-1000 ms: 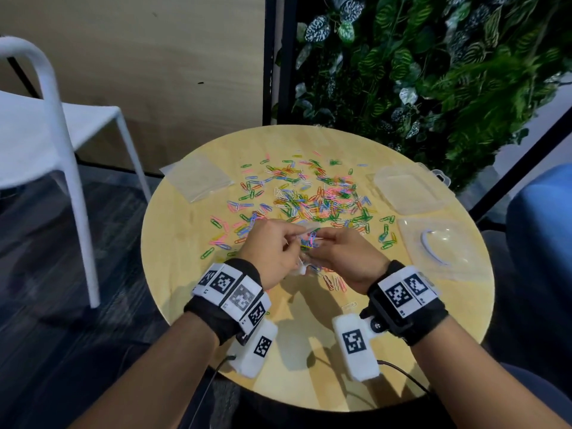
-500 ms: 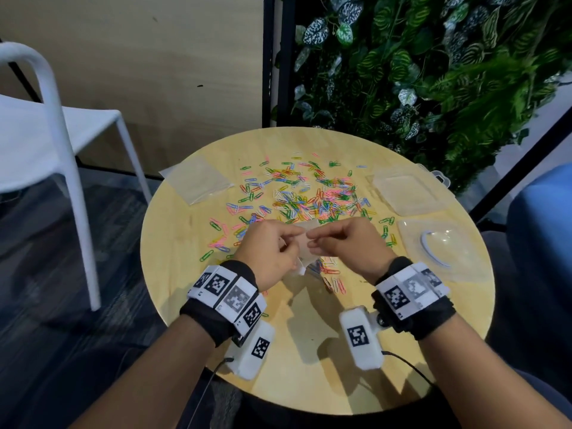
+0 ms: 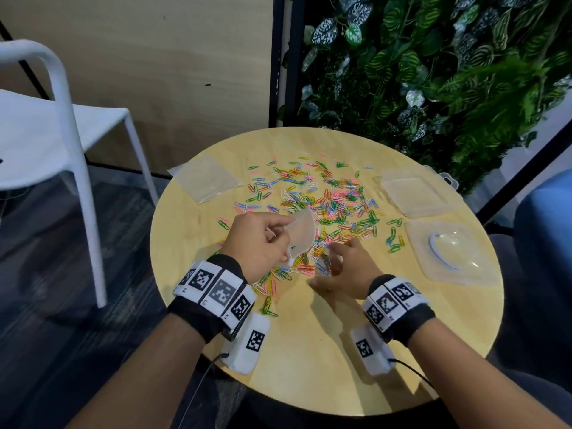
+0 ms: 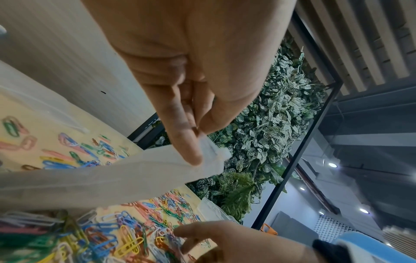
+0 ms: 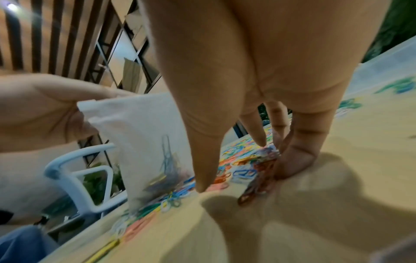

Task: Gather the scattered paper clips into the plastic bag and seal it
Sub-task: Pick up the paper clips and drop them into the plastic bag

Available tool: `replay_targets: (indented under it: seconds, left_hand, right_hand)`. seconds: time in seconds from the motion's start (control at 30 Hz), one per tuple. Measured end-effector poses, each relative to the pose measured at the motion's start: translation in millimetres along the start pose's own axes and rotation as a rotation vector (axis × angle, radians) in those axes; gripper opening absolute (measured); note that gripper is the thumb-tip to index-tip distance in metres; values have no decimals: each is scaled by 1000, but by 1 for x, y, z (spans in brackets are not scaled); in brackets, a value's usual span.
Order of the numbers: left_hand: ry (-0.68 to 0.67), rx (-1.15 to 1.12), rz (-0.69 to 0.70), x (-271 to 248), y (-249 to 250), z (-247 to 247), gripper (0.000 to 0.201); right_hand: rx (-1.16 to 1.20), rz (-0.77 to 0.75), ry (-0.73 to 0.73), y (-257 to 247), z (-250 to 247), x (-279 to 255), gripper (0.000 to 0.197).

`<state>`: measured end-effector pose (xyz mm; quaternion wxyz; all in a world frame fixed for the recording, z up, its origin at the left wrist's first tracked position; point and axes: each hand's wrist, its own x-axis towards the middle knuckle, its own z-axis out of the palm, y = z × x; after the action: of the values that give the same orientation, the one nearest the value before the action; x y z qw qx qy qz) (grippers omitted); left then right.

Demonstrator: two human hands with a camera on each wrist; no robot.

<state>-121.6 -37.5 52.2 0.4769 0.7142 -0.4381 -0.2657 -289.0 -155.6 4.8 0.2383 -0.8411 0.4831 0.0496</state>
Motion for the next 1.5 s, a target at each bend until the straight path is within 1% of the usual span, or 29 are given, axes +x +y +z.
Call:
replay_targets:
  seconds: [0.03, 0.07, 0.17, 0.2, 0.3, 0.33, 0.43, 0.53, 0.6, 0.63, 0.67, 0.73, 0.77, 0.8, 0.87, 0.93, 1.03, 1.07, 1.2, 1.27, 1.3, 1.4, 1.47, 1.5]
  left_hand:
    - [-4, -2, 1, -1, 0, -1, 30]
    - [-6, -1, 3, -2, 0, -2, 30]
    - [-11, 1, 7, -3, 1, -5, 31]
    - [-15, -3, 6, -2, 0, -5, 31]
    - [-33, -7, 7, -1, 0, -4, 31]
    - [-38, -9, 10, -2, 0, -3, 32]
    - [-51, -5, 29, -3, 0, 2, 32]
    - [-65, -4, 35, -1, 0, 6, 31]
    - [-86, -2, 43, -1, 2, 13, 31]
    - [-93, 7, 51, -1, 2, 14, 32]
    - [-100, 21, 53, -1, 2, 15, 32]
    - [-108, 53, 55, -2, 2, 17, 33]
    - [-112, 68, 60, -2, 2, 17, 33]
    - [-113, 79, 64, -2, 1, 18, 33]
    - [-112, 88, 69, -1, 1, 18, 34]
    - [-108, 89, 70, 1, -2, 18, 34]
    - [-123, 96, 57, 0, -2, 21, 32]
    - [-130, 107, 52, -1, -2, 21, 31]
    - [-164, 191, 80, -2, 2, 22, 32]
    - [-188, 190, 86, -2, 1, 24, 32]
    - [-205, 173, 81, -2, 0, 25, 32]
    - [-219, 148, 83, -3, -1, 28, 31]
    - [-207, 157, 90, -3, 0, 28, 32]
    - [-195, 159, 90, -2, 1, 28, 32]
  right_hand:
    - [-20, -30, 1, -3, 5, 3, 87]
    - [-65, -59, 1, -7, 9, 6, 83]
    - [-255, -175, 18, -16, 21, 7, 52]
    - [-259, -217, 52, -18, 24, 6, 45]
    - [-142, -301, 160, -21, 25, 2, 32]
    - [-144, -295, 167, -21, 24, 2, 28]
    - [-225, -177, 120, -15, 7, 1, 21]
    - [-163, -88, 120, 7, -18, 4, 18]
    - [4, -3, 137, 28, -32, 4, 13]
    - [188, 42, 142, 34, -36, 5, 11]
    - [460, 79, 137, 37, -40, 3, 12]
    - [1046, 96, 42, 31, -47, -3, 15]
    - [1232, 83, -26, 26, -50, -6, 16]
    - [1347, 63, -92, 20, -52, -10, 17]
    - [1442, -4, -199, 5, -52, -17, 17]
    - [1432, -28, -245, -8, -43, -21, 16]
    - [1422, 25, -213, -21, -26, -22, 9]
    - [1448, 41, -217, -24, -22, -22, 10]
    - [1653, 102, -330, -31, -22, -21, 34]
    - [1676, 131, -346, -31, -22, -21, 35]
    - [1613, 117, -312, -31, -22, -21, 31]
    - [1218, 58, -109, -33, -19, -21, 23]
    - [1038, -21, -82, -36, -21, -24, 22]
    - [1034, -47, -109, -36, -24, -26, 22]
